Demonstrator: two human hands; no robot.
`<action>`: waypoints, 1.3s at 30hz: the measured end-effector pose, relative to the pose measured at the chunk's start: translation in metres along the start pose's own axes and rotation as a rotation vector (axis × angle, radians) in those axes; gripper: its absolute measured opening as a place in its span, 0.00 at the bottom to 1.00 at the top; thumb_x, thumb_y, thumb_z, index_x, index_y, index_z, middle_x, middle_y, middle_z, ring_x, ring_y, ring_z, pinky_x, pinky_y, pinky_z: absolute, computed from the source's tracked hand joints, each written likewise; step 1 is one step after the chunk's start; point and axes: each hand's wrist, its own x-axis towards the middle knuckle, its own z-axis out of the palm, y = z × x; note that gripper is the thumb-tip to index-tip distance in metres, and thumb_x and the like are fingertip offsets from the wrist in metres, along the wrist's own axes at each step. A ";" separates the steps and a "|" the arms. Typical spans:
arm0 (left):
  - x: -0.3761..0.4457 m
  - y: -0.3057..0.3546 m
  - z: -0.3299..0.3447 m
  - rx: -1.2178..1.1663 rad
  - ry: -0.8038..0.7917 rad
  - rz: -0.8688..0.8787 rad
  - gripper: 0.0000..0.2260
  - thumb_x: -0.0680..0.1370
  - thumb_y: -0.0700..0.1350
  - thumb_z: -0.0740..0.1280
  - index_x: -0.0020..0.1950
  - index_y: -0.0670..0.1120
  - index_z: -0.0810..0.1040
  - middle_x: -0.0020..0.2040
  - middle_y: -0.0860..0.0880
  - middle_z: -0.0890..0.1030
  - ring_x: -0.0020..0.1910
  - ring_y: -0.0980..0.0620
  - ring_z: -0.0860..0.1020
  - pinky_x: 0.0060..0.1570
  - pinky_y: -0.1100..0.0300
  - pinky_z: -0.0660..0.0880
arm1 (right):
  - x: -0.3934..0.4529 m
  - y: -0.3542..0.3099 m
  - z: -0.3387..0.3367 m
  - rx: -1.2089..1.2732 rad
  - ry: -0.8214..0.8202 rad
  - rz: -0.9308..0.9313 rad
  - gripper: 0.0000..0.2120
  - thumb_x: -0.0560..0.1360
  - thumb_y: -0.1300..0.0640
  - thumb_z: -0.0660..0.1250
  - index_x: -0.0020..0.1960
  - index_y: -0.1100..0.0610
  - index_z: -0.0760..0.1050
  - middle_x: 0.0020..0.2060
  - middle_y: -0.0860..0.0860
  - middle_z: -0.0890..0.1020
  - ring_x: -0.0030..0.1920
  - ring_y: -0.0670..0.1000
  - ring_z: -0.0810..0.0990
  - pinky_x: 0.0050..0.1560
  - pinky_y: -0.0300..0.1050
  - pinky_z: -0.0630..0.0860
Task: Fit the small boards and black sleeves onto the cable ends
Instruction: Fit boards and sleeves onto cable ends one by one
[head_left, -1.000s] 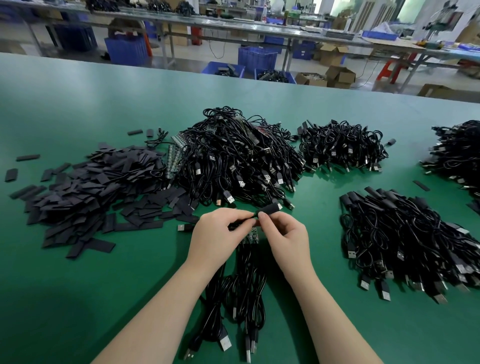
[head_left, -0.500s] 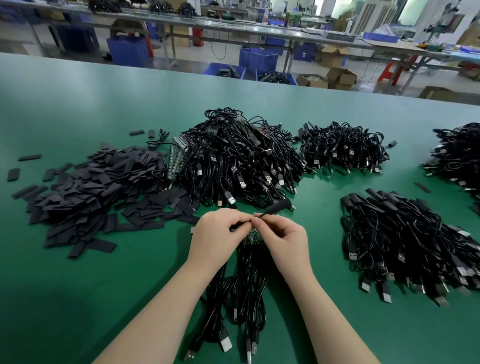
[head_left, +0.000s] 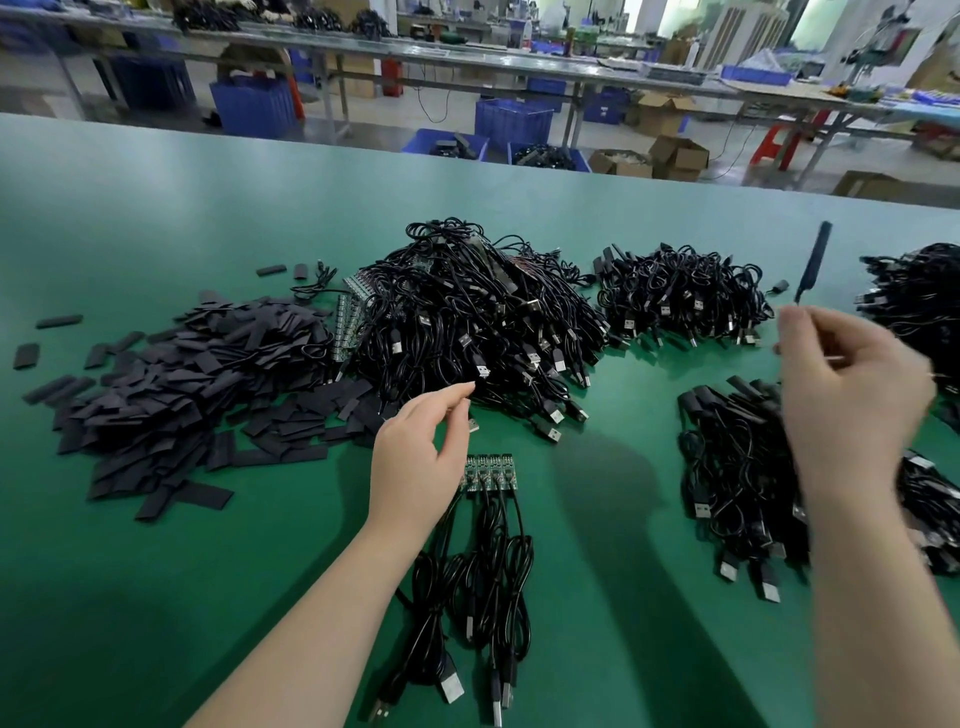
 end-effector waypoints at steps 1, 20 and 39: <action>0.000 0.000 0.001 0.004 -0.009 -0.002 0.11 0.81 0.42 0.64 0.62 0.49 0.80 0.53 0.61 0.80 0.54 0.71 0.75 0.59 0.57 0.75 | 0.014 0.010 -0.007 -0.261 0.024 -0.051 0.14 0.79 0.47 0.64 0.52 0.54 0.84 0.37 0.50 0.82 0.37 0.54 0.79 0.34 0.41 0.71; -0.002 -0.009 0.005 0.352 -0.391 -0.037 0.11 0.76 0.59 0.67 0.53 0.56 0.83 0.54 0.59 0.77 0.58 0.56 0.73 0.58 0.56 0.65 | -0.066 0.002 0.055 -0.489 -0.672 -0.219 0.17 0.78 0.46 0.66 0.65 0.49 0.78 0.57 0.50 0.81 0.54 0.53 0.79 0.52 0.49 0.77; -0.001 0.000 -0.002 -0.202 -0.287 -0.152 0.16 0.72 0.44 0.75 0.49 0.66 0.78 0.48 0.69 0.80 0.37 0.73 0.75 0.41 0.75 0.70 | -0.128 0.012 0.099 0.324 -0.698 0.097 0.10 0.76 0.61 0.72 0.47 0.44 0.81 0.41 0.38 0.85 0.43 0.39 0.82 0.46 0.29 0.75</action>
